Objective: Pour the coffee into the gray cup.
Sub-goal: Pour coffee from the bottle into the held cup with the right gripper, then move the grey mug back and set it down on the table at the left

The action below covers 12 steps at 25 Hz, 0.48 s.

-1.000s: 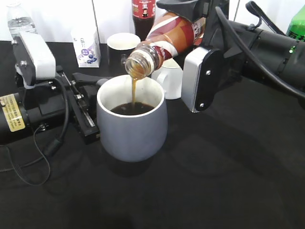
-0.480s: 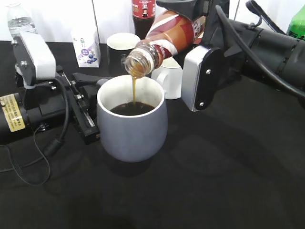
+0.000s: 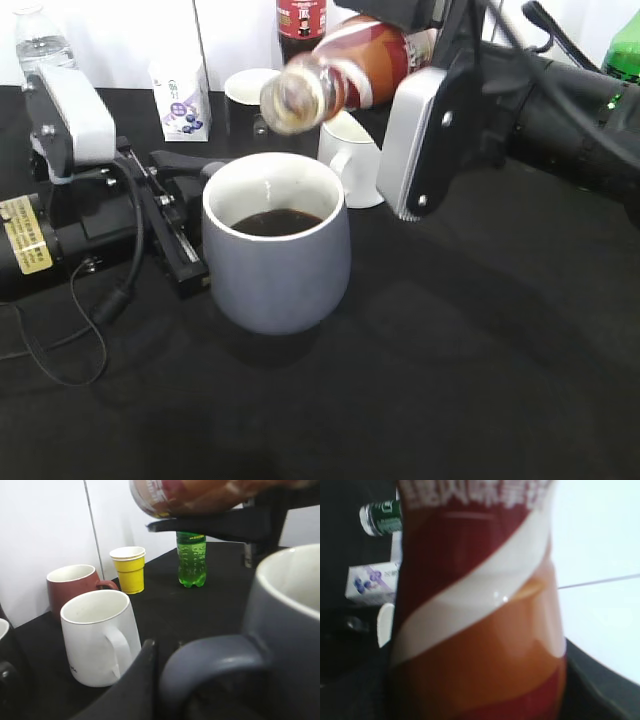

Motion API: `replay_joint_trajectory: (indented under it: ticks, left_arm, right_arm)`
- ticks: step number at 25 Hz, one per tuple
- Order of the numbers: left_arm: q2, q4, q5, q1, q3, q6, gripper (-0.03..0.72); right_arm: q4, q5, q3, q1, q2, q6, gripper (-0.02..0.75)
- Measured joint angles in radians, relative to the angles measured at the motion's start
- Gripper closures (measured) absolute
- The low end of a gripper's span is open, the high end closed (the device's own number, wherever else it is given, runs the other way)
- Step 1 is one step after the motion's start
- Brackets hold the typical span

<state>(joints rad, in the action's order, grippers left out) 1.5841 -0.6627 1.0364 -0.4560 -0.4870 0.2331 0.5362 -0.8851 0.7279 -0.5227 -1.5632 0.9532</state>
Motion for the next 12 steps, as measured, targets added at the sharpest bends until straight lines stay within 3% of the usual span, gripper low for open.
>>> replay_joint_trajectory:
  ticks: [3, 7, 9, 12]
  left_arm:
    - [0.0, 0.026, 0.005, 0.0, 0.0, 0.0, 0.631]
    - [0.0, 0.094, 0.005, 0.0, 0.0, -0.017, 0.631]
    - [0.0, 0.178, -0.013, 0.0, 0.0, -0.078, 0.631]
    - [0.0, 0.369, -0.05, 0.013, 0.0, -0.214, 0.631]
  right_arm:
    - [0.0, 0.0, 0.0, 0.0, 0.0, -0.219, 0.211]
    - [-0.002, -0.001, 0.0, 0.0, 0.0, -0.714, 0.211]
    - [-0.003, -0.001, 0.0, 0.0, 0.0, -0.889, 0.211]
    - [-0.004, -0.001, 0.0, 0.0, 0.0, -0.939, 0.211]
